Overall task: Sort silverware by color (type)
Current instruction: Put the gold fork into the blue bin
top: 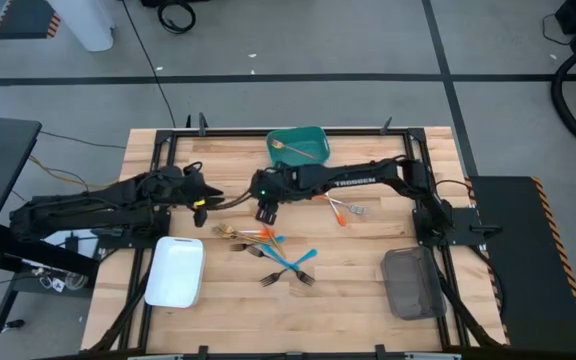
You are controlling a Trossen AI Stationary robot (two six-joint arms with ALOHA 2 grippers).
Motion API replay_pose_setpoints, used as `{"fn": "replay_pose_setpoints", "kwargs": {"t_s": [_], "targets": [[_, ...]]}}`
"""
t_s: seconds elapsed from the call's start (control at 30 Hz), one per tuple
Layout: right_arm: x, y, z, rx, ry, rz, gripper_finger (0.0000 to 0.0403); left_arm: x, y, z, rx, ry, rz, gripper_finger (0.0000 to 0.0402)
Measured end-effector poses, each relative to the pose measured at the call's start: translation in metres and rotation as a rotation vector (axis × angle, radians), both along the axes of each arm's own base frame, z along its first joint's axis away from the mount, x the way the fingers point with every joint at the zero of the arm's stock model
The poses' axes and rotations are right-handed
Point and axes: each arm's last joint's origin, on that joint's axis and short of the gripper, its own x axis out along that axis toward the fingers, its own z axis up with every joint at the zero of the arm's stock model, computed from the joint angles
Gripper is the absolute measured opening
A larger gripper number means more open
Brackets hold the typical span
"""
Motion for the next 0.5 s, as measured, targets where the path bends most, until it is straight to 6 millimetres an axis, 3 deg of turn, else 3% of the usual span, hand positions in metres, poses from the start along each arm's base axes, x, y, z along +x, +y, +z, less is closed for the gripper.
{"fn": "replay_pose_setpoints", "kwargs": {"t_s": [0.5], "targets": [[-0.002,0.033,-0.027,0.038,-0.041,-0.073,0.0189,-0.002,-0.001,0.008,-0.004,-0.081,0.014,0.0116]]}}
